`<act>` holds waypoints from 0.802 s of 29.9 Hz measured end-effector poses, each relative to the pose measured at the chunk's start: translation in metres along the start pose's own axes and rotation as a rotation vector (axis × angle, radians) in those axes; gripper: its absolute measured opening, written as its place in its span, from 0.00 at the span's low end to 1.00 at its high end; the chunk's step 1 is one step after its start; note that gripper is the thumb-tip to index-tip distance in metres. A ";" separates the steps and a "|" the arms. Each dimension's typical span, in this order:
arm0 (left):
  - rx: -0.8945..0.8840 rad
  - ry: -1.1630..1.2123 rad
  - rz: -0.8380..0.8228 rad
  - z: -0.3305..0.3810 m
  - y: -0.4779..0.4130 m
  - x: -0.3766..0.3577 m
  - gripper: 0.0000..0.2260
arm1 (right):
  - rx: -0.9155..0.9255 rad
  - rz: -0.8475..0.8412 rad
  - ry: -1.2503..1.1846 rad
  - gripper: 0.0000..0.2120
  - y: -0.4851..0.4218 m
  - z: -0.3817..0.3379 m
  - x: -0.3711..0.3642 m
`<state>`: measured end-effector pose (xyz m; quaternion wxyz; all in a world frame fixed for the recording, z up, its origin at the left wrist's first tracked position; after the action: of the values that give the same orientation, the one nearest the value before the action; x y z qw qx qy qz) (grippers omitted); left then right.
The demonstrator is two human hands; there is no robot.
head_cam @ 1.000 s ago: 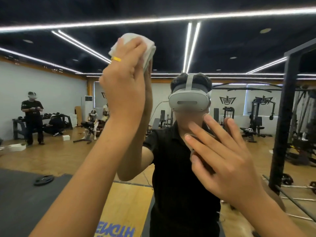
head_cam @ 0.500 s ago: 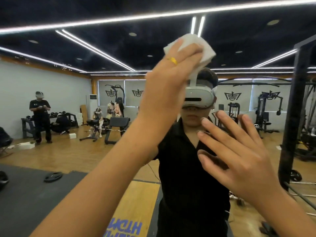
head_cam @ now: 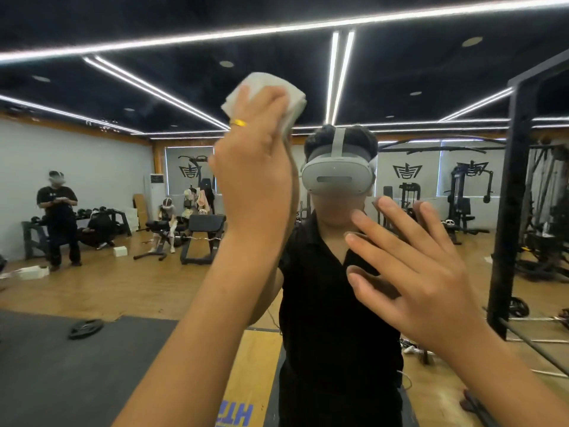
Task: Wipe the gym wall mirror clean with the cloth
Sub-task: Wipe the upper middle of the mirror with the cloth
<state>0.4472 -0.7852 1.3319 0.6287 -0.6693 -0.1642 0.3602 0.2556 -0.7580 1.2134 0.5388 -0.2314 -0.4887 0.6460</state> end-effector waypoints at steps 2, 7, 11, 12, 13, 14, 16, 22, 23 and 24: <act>-0.090 0.008 -0.044 0.011 0.005 0.000 0.13 | 0.003 -0.004 0.007 0.18 0.000 0.000 0.000; -0.157 -0.095 -0.119 -0.030 0.004 0.024 0.15 | 0.004 -0.003 0.016 0.18 -0.001 -0.001 0.001; -0.082 -0.165 -0.100 -0.072 0.004 0.044 0.13 | -0.008 -0.003 0.015 0.18 -0.004 -0.004 0.003; -0.069 -0.161 -0.109 -0.076 0.004 0.044 0.13 | -0.035 0.005 -0.016 0.18 -0.005 -0.005 0.005; -0.056 -0.150 -0.124 -0.079 0.004 0.044 0.13 | -0.073 0.018 -0.062 0.19 -0.007 -0.007 0.007; -0.046 -0.134 -0.141 -0.080 0.004 0.042 0.13 | -0.108 0.034 -0.110 0.19 -0.010 -0.010 0.008; -0.044 -0.107 -0.180 -0.079 0.005 0.039 0.14 | -0.122 0.059 -0.187 0.20 -0.018 -0.026 0.006; -0.144 -0.134 -0.252 -0.076 0.006 0.040 0.18 | -0.029 0.002 -0.208 0.22 -0.058 -0.079 -0.038; -0.163 -0.121 -0.258 -0.076 0.006 0.042 0.19 | -0.032 -0.011 -0.188 0.22 -0.062 -0.082 -0.047; -0.177 -0.108 -0.261 -0.076 0.005 0.043 0.19 | -0.031 -0.025 -0.147 0.22 -0.063 -0.085 -0.055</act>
<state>0.5278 -0.8119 1.3109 0.5991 -0.6748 -0.3141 0.2950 0.3728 -0.7803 1.2205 0.5060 -0.1853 -0.5397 0.6468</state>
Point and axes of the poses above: each hand's wrist, its own y-axis away from the middle knuckle, its own x-axis out of the back of the hand, z = x × y, the point moved 7 cm from there along -y, towards the middle knuckle, and after that the axes turned 4 degrees about -y, right-handed, at the moved point
